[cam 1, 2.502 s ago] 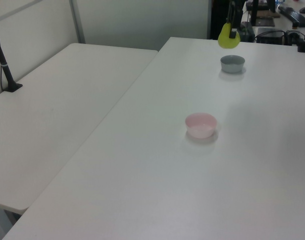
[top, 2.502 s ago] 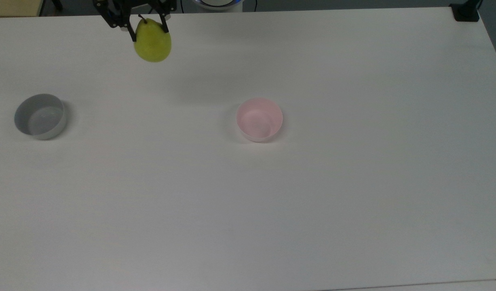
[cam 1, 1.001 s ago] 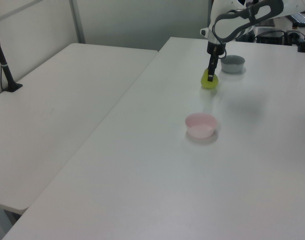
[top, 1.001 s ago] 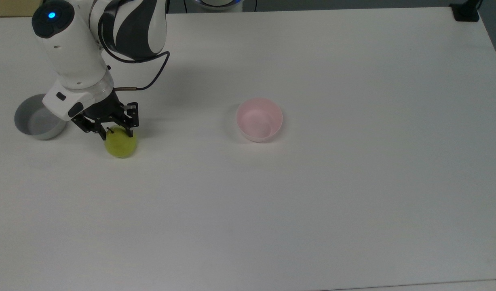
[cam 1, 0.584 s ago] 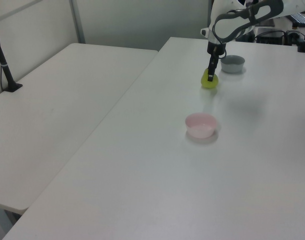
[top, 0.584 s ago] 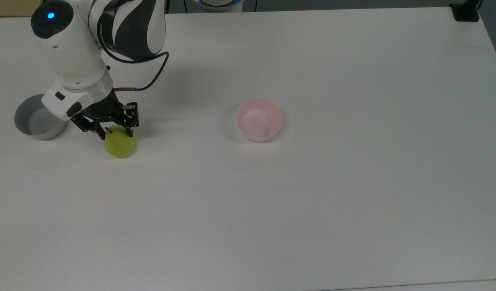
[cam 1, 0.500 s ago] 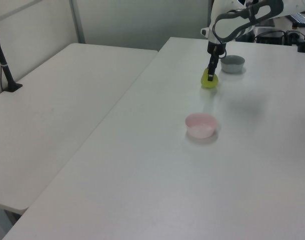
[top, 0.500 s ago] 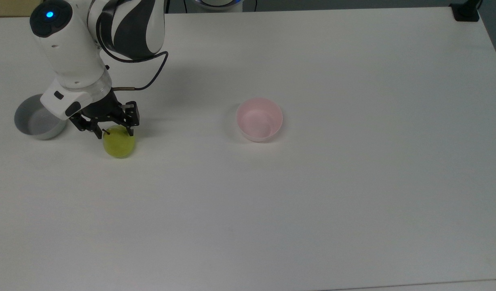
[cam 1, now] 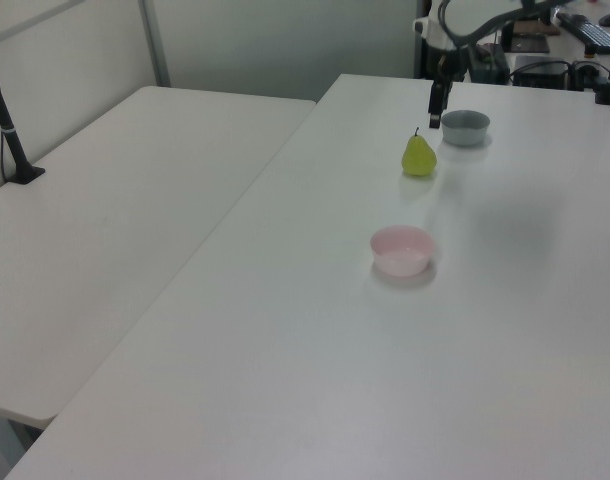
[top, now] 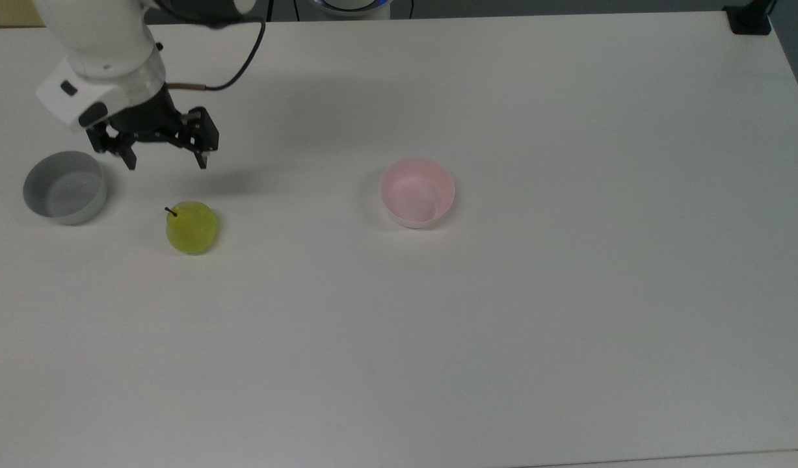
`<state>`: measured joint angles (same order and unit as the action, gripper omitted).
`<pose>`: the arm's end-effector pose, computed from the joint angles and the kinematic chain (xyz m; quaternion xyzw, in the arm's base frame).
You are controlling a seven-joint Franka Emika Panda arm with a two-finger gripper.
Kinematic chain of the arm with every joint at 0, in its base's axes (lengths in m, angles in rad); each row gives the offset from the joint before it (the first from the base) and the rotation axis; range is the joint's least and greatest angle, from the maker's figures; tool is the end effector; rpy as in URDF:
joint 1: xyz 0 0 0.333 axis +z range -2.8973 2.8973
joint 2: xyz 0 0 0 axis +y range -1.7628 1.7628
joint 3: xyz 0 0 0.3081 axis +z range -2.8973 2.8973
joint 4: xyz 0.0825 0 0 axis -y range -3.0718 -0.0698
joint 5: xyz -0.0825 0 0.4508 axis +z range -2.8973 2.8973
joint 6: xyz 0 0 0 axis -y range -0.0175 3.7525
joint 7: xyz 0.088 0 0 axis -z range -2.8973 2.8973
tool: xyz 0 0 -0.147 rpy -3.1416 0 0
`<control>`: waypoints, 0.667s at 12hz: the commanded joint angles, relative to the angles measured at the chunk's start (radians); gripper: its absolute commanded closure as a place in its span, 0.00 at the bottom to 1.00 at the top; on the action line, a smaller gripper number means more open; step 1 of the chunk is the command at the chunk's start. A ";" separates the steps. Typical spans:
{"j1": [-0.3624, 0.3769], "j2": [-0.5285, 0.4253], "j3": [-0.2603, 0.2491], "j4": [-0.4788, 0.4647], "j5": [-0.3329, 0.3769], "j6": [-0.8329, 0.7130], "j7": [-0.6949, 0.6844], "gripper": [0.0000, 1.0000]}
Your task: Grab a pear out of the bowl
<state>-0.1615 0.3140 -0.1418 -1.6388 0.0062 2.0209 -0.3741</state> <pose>0.6896 -0.2083 0.3705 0.9985 0.0383 0.0273 0.0296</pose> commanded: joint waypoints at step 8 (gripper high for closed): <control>0.045 -0.323 0.136 0.051 -0.008 -0.508 0.345 0.00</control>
<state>-0.1491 0.0504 -0.0230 -1.5726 -0.0058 1.5699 -0.1276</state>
